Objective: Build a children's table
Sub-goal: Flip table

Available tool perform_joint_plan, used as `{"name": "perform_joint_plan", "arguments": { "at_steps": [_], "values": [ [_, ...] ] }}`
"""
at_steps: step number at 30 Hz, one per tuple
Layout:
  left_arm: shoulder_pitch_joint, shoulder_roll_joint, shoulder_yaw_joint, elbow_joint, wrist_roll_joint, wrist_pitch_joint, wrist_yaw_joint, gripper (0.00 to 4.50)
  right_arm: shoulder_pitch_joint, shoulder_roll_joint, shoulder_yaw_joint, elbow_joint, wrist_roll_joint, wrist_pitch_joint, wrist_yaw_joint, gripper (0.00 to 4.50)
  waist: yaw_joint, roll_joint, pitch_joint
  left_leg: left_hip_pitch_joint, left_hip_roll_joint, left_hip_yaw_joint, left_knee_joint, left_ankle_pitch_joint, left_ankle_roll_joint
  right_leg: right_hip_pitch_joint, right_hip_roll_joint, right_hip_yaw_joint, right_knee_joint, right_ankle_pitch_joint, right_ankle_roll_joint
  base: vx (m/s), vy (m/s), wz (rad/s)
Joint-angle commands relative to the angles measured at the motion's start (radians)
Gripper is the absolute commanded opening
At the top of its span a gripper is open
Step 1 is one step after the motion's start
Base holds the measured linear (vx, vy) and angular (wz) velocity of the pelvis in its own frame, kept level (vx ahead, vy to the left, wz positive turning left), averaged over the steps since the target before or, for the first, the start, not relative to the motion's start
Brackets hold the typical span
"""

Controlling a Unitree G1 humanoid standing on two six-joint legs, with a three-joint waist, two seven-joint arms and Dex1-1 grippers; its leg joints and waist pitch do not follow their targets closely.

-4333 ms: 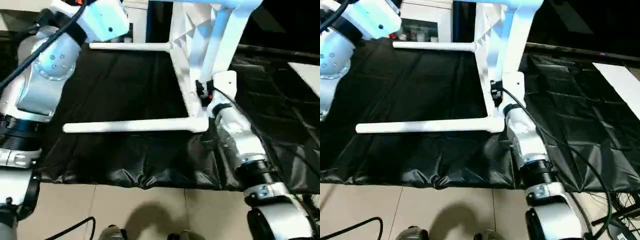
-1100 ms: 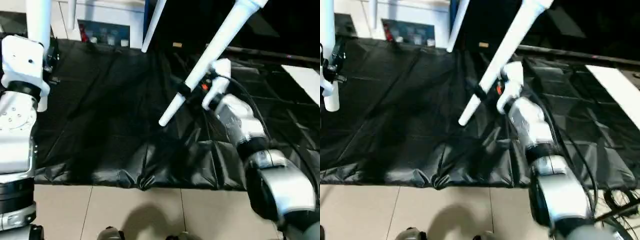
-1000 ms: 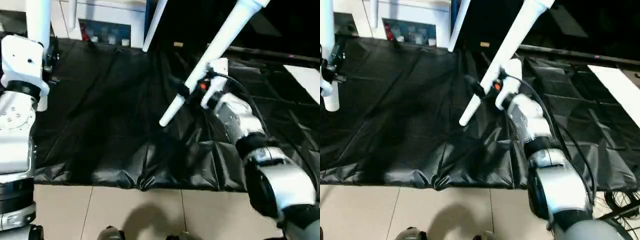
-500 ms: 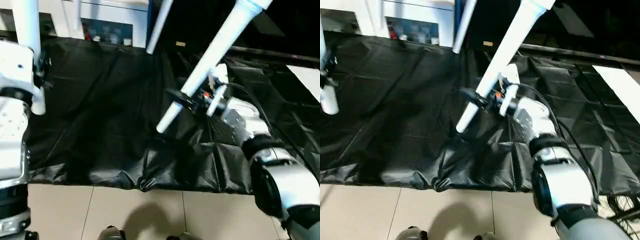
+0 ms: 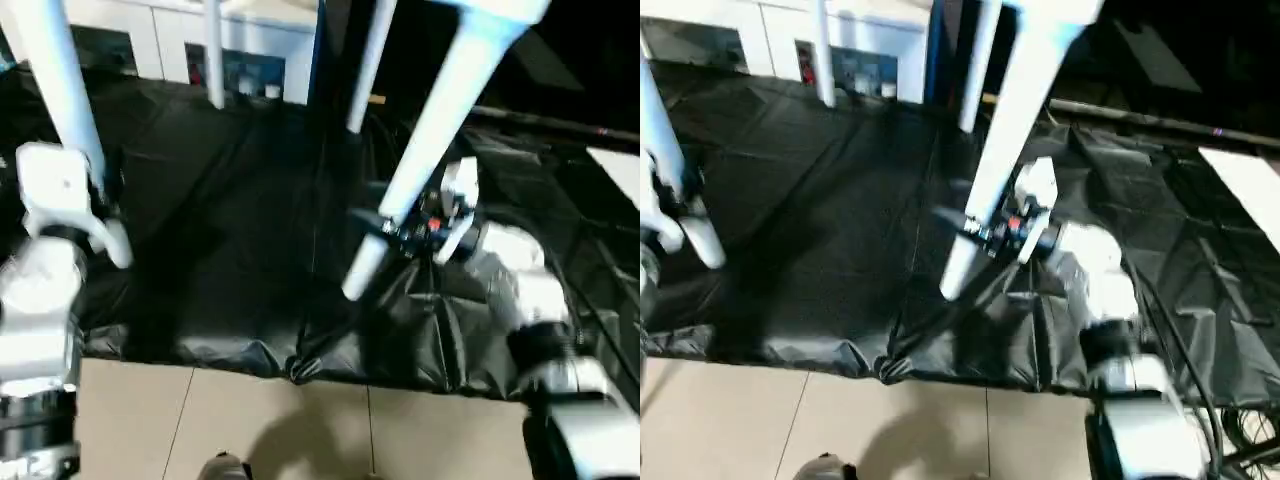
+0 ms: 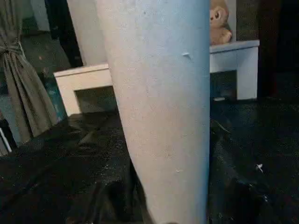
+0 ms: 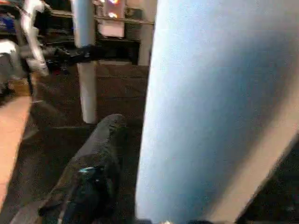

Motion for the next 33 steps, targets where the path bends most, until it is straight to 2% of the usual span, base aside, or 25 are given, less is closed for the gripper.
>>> {"name": "perform_joint_plan", "arguments": {
  "at_steps": [1, 4, 5, 6, 7, 8, 9, 10, 11, 12, 13, 14, 15, 16, 17, 18, 19, 20, 21, 22, 24, 27, 28, 29, 33],
  "values": [
    [0.077, 0.013, -0.159, 0.041, 0.136, 0.01, -0.036, 1.68, -0.004, 0.014, 0.031, 0.069, -0.085, -0.023, -0.11, 2.53, -0.02, 0.056, -0.045, 0.063, 0.048, -0.051, -0.104, -0.726, -0.128, -0.022, -0.078, 0.033, -0.105, -0.521, -0.122, 0.0, 0.0, 0.0],
    [0.112, 0.009, -0.157, 0.039, 0.144, 0.003, -0.014, 1.68, 0.015, 0.027, 0.028, 0.089, -0.124, -0.057, -0.206, 2.53, -0.033, 0.058, -0.041, 0.087, 0.044, -0.061, -0.1, -0.814, -0.133, -0.027, -0.074, 0.011, -0.129, -0.646, -0.077, 0.0, 0.0, 0.0],
    [0.12, 0.008, -0.157, 0.043, 0.148, -0.003, -0.007, 1.68, 0.022, 0.032, 0.027, 0.089, -0.13, -0.062, -0.228, 2.53, -0.04, 0.059, -0.04, 0.081, 0.047, -0.068, -0.109, -0.842, -0.138, -0.018, -0.069, 0.0, -0.131, -0.64, -0.07, 0.0, 0.0, 0.0],
    [0.122, 0.007, -0.155, 0.046, 0.144, -0.004, -0.01, 1.68, 0.024, 0.035, 0.026, 0.088, -0.132, -0.063, -0.239, 2.53, -0.04, 0.059, -0.04, 0.081, 0.047, -0.068, -0.109, -0.842, -0.138, -0.018, -0.069, 0.0, -0.131, -0.64, -0.07, 0.0, 0.0, 0.0],
    [0.126, 0.004, -0.151, 0.052, 0.131, -0.005, -0.022, 1.68, 0.032, 0.04, 0.024, 0.078, -0.135, -0.061, -0.258, 2.53, -0.044, 0.074, -0.041, 0.073, 0.054, -0.073, -0.13, -0.896, -0.147, 0.0, -0.061, -0.019, -0.12, -0.579, -0.074, 0.0, 0.0, 0.0],
    [0.129, 0.004, -0.147, 0.06, 0.128, -0.011, -0.025, 2.03, 0.043, 0.044, 0.025, 0.066, -0.14, -0.062, -0.272, 2.71, -0.046, 0.077, -0.037, 0.051, 0.064, -0.069, -0.167, -0.957, -0.156, 0.021, -0.039, -0.036, -0.087, -0.507, -0.086, -0.052, 0.011, -0.09],
    [0.13, 0.005, -0.145, 0.064, 0.128, -0.015, -0.024, 2.24, 0.046, 0.047, 0.024, 0.063, -0.142, -0.062, -0.281, 2.81, -0.037, 0.085, -0.034, 0.027, 0.07, -0.055, -0.197, -0.991, -0.162, 0.04, -0.022, -0.046, -0.043, -0.449, -0.098, -0.104, -0.012, 0.02],
    [0.133, 0.006, -0.137, 0.077, 0.125, -0.028, -0.021, 2.38, 0.06, 0.056, 0.021, 0.049, -0.148, -0.06, -0.31, 2.88, 0.014, 0.086, -0.041, -0.055, 0.074, -0.006, -0.255, -1.032, -0.166, 0.1, -0.007, -0.048, 0.13, -0.276, -0.109, -0.104, -0.012, 0.02],
    [0.139, 0.008, -0.128, 0.085, 0.121, -0.036, -0.018, 2.44, 0.076, 0.065, 0.018, 0.036, -0.15, -0.057, -0.33, 2.91, 0.042, 0.068, -0.041, -0.065, 0.068, 0.021, -0.262, -0.978, -0.135, 0.098, -0.003, -0.017, 0.154, -0.292, -0.087, -0.086, -0.056, 0.12],
    [0.147, 0.011, -0.12, 0.088, 0.119, -0.045, -0.012, 2.44, 0.091, 0.072, 0.018, 0.024, -0.153, -0.059, -0.345, 2.91, 0.036, 0.036, -0.043, -0.029, 0.056, 0.036, -0.233, -0.869, -0.119, 0.062, -0.018, 0.027, 0.13, -0.456, -0.065, 0.086, -0.113, 0.04],
    [0.156, 0.014, -0.112, 0.09, 0.115, -0.053, -0.007, 2.72, 0.108, 0.079, 0.018, 0.011, -0.157, -0.061, -0.361, 3.14, 0.01, -0.01, -0.043, 0.093, -0.004, -0.056, 0.098, -0.296, -0.051, -0.088, -0.199, 0.136, -0.155, -1.107, -0.009, 0.086, -0.113, 0.04],
    [0.173, 0.017, -0.102, 0.084, 0.102, -0.057, -0.007, 2.84, 0.132, 0.091, 0.014, -0.007, -0.148, -0.056, -0.37, 3.24, 0.02, -0.004, -0.057, -0.041, -0.013, -0.092, 0.039, -0.092, -0.039, 0.066, -0.183, 0.115, -0.09, -0.87, -0.041, 0.173, -0.058, -0.33],
    [0.192, 0.02, -0.091, 0.075, 0.096, -0.067, 0.0, 2.89, 0.156, 0.101, 0.013, -0.025, -0.148, -0.061, -0.389, 3.28, 0.032, 0.016, -0.063, -0.023, 0.016, -0.086, -0.028, -0.086, -0.06, 0.055, -0.142, 0.094, -0.07, -0.676, -0.068, 0.054, -0.003, -0.1],
    [0.217, 0.022, -0.078, 0.063, 0.086, -0.074, 0.002, 3.08, 0.188, 0.112, 0.01, -0.048, -0.144, -0.061, -0.407, 3.43, 0.011, 0.022, -0.061, 0.036, 0.03, -0.065, -0.067, -0.192, -0.05, -0.002, -0.055, 0.056, -0.03, -0.361, -0.111, 0.054, -0.003, -0.1],
    [0.227, 0.023, -0.072, 0.059, 0.082, -0.077, 0.002, 3.08, 0.202, 0.116, 0.011, -0.059, -0.143, -0.06, -0.416, 3.43, -0.006, 0.032, -0.072, 0.045, 0.038, -0.053, -0.078, -0.285, -0.037, 0.002, -0.05, 0.063, -0.02, -0.23, -0.165, -0.043, -0.042, 0.29],
    [0.234, 0.024, -0.068, 0.056, 0.08, -0.079, 0.003, 3.22, 0.211, 0.118, 0.011, -0.066, -0.142, -0.06, -0.422, 3.57, -0.006, 0.032, -0.072, 0.045, 0.038, -0.053, -0.078, -0.285, -0.037, 0.002, -0.05, 0.063, -0.02, -0.23, -0.165, 0.0, 0.0, 0.0],
    [0.271, 0.026, -0.056, 0.05, 0.071, -0.099, 0.002, 3.31, 0.257, 0.125, 0.016, -0.094, -0.162, -0.075, -0.46, 3.67, -0.021, 0.043, -0.076, 0.015, 0.037, -0.053, -0.093, -0.29, -0.036, 0.031, -0.066, 0.062, -0.029, -0.213, -0.18, 0.0, 0.0, 0.0],
    [0.271, 0.026, -0.056, 0.05, 0.071, -0.099, 0.002, 3.31, 0.257, 0.125, 0.016, -0.094, -0.162, -0.075, -0.46, 3.67, -0.02, 0.049, -0.076, 0.019, 0.042, -0.048, -0.092, -0.286, -0.042, 0.024, -0.066, 0.063, -0.038, -0.195, -0.18, 0.0, 0.0, 0.0],
    [0.312, 0.022, -0.05, 0.042, 0.051, -0.122, -0.017, 3.35, 0.301, 0.131, 0.016, -0.119, -0.185, -0.089, -0.507, 3.72, -0.021, 0.048, -0.076, 0.022, 0.043, -0.046, -0.093, -0.286, -0.044, 0.022, -0.066, 0.062, -0.042, -0.188, -0.183, 0.0, 0.0, 0.0],
    [0.324, 0.018, -0.048, 0.038, 0.043, -0.128, -0.026, 3.53, 0.313, 0.134, 0.013, -0.127, -0.191, -0.092, -0.524, 3.73, -0.022, 0.045, -0.071, 0.018, 0.044, -0.041, -0.096, -0.289, -0.05, 0.024, -0.068, 0.061, -0.045, -0.182, -0.183, 0.0, 0.0, 0.0],
    [0.35, 0.018, -0.049, 0.033, 0.053, -0.165, -0.019, 3.65, 0.335, 0.138, 0.006, -0.141, -0.202, -0.108, -0.555, 3.73, -0.023, 0.042, -0.064, 0.019, 0.047, -0.039, -0.102, -0.329, -0.065, 0.024, -0.069, 0.063, -0.055, -0.237, -0.169, 0.0, 0.0, 0.0],
    [0.408, -0.003, -0.021, 0.016, 0.038, -0.235, -0.001, 3.65, 0.391, 0.155, -0.016, -0.197, -0.204, -0.14, -0.604, 3.73, -0.027, 0.044, -0.063, 0.02, 0.049, -0.038, -0.105, -0.328, -0.066, 0.023, -0.071, 0.066, -0.058, -0.23, -0.161, 0.0, 0.0, 0.0],
    [0.428, -0.015, -0.005, 0.007, 0.02, -0.245, 0.0, 3.65, 0.413, 0.16, -0.02, -0.228, -0.194, -0.132, -0.604, 3.73, -0.032, 0.044, -0.063, 0.017, 0.049, -0.038, -0.107, -0.317, -0.064, 0.026, -0.069, 0.066, -0.055, -0.206, -0.163, 0.0, 0.0, 0.0],
    [0.456, -0.03, 0.013, -0.012, -0.013, -0.252, -0.011, 3.65, 0.443, 0.165, -0.021, -0.271, -0.179, -0.12, -0.6, 3.73, -0.033, 0.052, -0.064, 0.019, 0.051, -0.038, -0.106, -0.311, -0.063, 0.026, -0.069, 0.066, -0.054, -0.177, -0.164, 0.0, 0.0, 0.0],
    [0.59, -0.089, 0.071, -0.162, -0.138, -0.239, -0.046, 3.65, 0.57, 0.147, -0.017, -0.465, -0.182, -0.032, -0.631, 3.73, -0.035, 0.046, -0.067, 0.015, 0.052, -0.034, -0.105, -0.238, -0.04, 0.037, -0.065, 0.065, -0.047, -0.038, -0.173, 0.026, 0.009, -0.01]
  ]
}}
